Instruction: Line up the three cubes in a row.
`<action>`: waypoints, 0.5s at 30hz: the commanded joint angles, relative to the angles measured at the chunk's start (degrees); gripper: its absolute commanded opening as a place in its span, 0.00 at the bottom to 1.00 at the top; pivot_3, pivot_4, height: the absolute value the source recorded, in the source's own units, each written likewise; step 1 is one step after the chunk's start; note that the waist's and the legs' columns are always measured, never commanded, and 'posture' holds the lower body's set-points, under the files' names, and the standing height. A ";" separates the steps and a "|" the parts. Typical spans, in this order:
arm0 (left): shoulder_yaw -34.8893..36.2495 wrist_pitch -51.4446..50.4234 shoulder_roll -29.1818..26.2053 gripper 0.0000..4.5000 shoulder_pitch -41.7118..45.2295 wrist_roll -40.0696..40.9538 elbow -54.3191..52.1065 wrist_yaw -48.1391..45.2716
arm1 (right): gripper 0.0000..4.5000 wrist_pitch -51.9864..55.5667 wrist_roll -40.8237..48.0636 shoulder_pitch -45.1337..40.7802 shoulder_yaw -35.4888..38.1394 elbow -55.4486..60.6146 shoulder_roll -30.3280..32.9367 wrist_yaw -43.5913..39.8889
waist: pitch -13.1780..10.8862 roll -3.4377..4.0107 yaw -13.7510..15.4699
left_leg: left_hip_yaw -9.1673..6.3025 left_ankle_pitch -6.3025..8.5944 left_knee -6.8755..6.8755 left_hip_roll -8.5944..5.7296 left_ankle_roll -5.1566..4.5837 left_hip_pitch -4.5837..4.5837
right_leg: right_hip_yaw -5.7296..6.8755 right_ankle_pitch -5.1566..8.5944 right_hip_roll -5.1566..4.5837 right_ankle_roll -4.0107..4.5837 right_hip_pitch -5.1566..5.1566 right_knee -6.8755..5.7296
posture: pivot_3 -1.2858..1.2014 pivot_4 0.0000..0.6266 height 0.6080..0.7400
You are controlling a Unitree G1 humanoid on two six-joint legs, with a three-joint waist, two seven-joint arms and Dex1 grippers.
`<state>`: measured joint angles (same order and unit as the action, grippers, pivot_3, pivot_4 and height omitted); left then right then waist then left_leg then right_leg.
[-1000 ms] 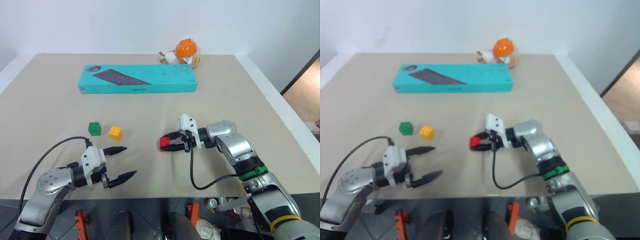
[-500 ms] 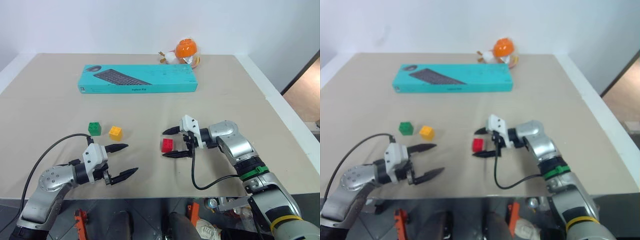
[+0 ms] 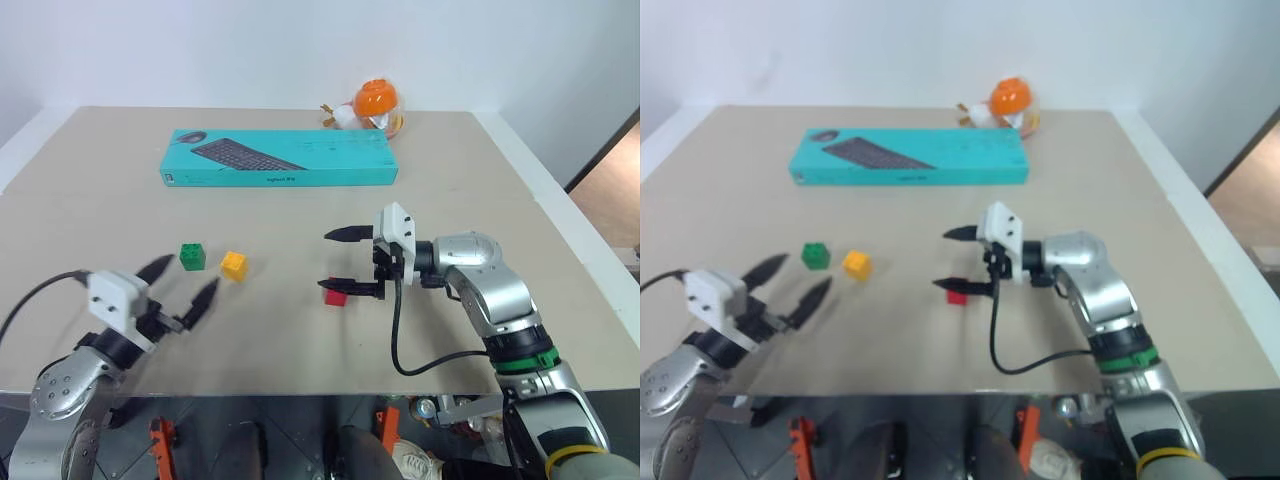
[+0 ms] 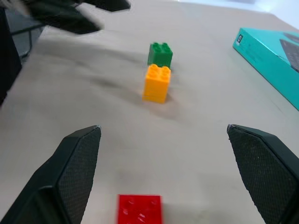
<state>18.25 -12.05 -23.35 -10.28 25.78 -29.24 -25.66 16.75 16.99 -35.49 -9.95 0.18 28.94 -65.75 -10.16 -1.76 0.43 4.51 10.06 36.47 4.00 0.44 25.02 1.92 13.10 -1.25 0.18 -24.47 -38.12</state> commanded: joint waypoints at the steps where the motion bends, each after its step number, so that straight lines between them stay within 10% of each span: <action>1: 2.89 -1.50 1.68 1.00 2.68 -2.88 -0.04 8.17 | 0.99 1.63 2.36 0.94 1.30 5.40 -0.06 1.04 | 0.00 0.00 0.01 | -0.01 -0.01 0.01 -0.10 -0.01 -0.01 | 0.04 -0.02 0.01 -0.01 0.02 0.00 | 0.52 0.24 1.00; 15: 0.16 -7.65 4.62 1.00 11.23 -5.13 11.57 13.42 | 0.99 0.00 0.71 0.81 0.01 5.27 -0.16 2.72 | 0.04 -0.09 0.01 | 0.02 -0.03 0.05 -0.13 -0.04 0.01 | 0.10 -0.08 0.05 -0.05 0.02 0.01 | 0.52 0.24 1.00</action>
<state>18.80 -19.94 -18.69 0.15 20.32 -17.52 -11.77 17.86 17.68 -33.81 -11.06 4.06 28.30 -63.30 -10.12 -1.85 0.43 4.52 10.02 36.52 3.88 0.41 25.03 2.01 13.02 -1.20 0.13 -24.44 -38.11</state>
